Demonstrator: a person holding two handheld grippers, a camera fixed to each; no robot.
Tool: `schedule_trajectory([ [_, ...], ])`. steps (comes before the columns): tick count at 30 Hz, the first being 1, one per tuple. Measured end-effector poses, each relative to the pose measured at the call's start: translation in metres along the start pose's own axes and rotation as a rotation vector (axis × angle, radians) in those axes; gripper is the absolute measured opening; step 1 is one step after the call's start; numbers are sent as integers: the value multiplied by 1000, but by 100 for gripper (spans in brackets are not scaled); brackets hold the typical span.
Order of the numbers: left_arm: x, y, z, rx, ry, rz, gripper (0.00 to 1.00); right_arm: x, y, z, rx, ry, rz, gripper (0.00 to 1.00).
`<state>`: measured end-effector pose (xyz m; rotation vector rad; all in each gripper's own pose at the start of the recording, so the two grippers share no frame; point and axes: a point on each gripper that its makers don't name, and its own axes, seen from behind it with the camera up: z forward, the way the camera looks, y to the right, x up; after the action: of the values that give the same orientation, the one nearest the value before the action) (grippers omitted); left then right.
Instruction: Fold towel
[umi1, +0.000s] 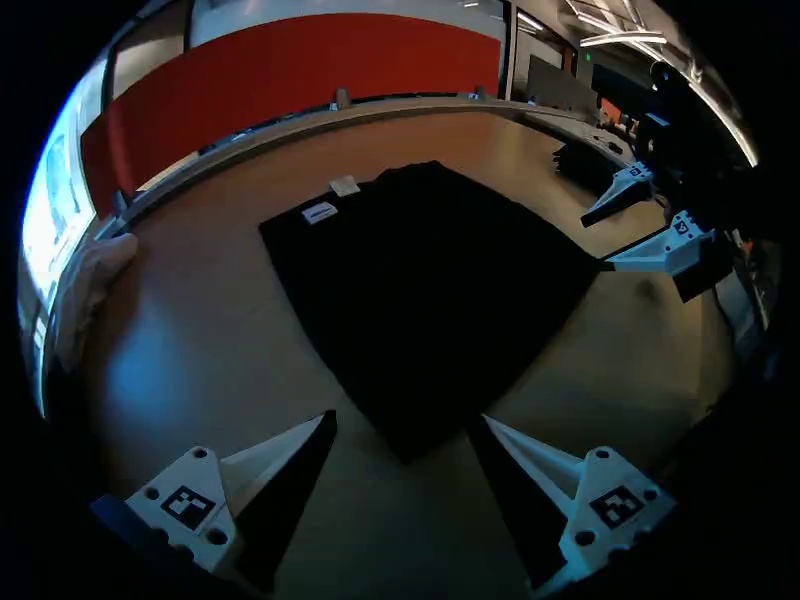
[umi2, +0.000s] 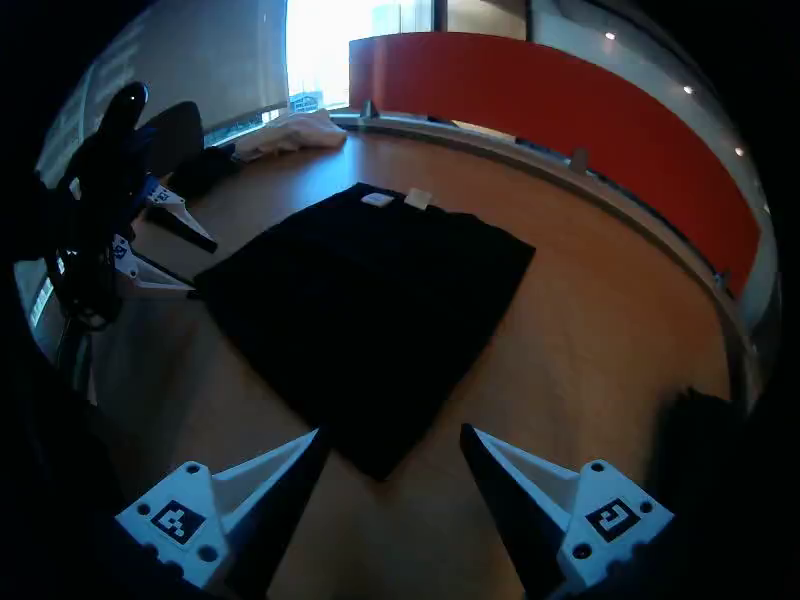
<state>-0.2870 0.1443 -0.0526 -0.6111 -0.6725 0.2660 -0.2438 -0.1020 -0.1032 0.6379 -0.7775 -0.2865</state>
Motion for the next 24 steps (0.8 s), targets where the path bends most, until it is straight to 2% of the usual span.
schedule_trajectory([
  [17, -8, 4, 5, 4, -41, 13, 95, -13, -5, 8, 26, -33, -8, 92],
  [24, -8, 6, 5, 5, -44, 13, 87, -16, -8, 9, 40, -43, -6, 77],
])
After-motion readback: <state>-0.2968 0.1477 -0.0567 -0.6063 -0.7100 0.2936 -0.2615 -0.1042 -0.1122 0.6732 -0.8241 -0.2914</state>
